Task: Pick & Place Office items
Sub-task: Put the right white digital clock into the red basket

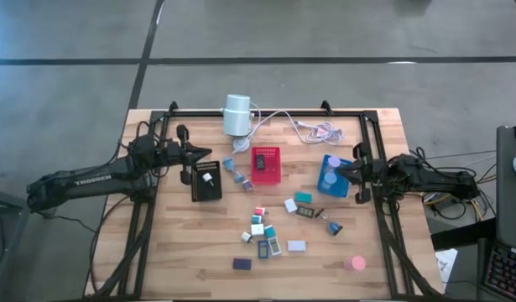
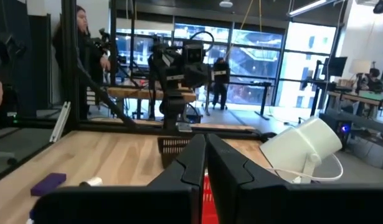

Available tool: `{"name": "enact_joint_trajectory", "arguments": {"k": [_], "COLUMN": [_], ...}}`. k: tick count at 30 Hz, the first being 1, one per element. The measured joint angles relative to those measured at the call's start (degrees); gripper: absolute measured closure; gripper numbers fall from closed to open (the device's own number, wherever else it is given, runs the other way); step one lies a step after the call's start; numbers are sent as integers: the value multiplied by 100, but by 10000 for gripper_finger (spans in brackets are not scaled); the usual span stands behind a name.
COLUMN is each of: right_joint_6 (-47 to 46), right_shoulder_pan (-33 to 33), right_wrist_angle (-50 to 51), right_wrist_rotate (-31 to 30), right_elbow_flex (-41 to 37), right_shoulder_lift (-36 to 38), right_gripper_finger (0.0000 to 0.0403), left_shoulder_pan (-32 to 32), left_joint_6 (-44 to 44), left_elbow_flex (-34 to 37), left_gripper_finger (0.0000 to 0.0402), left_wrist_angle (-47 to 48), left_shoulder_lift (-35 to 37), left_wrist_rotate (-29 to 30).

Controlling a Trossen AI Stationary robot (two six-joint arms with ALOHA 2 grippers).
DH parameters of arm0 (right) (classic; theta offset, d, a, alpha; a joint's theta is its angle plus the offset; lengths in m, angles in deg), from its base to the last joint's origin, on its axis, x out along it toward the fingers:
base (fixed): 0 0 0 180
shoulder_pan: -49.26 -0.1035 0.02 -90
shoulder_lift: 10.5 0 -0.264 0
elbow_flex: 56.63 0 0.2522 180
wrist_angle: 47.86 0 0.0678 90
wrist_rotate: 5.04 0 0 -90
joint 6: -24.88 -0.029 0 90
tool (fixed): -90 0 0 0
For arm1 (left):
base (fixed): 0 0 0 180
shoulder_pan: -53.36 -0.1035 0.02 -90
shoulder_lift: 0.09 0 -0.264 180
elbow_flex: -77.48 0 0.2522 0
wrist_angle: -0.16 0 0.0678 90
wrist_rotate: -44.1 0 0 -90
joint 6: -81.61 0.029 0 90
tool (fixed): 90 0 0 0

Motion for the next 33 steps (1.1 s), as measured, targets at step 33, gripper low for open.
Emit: {"name": "enact_joint_trajectory", "arguments": {"k": [33], "right_joint_6": [-288], "right_shoulder_pan": [-7], "right_wrist_angle": [-289], "right_wrist_rotate": [299], "right_elbow_flex": [-515], "right_shoulder_lift": [-48], "right_gripper_finger": [390], "left_shoulder_pan": [0], "left_joint_6": [56], "left_elbow_flex": [0], "left_gripper_finger": [392], "left_wrist_angle": [118], "left_shoulder_lift": [-58], "left_wrist_rotate": [-22]}}
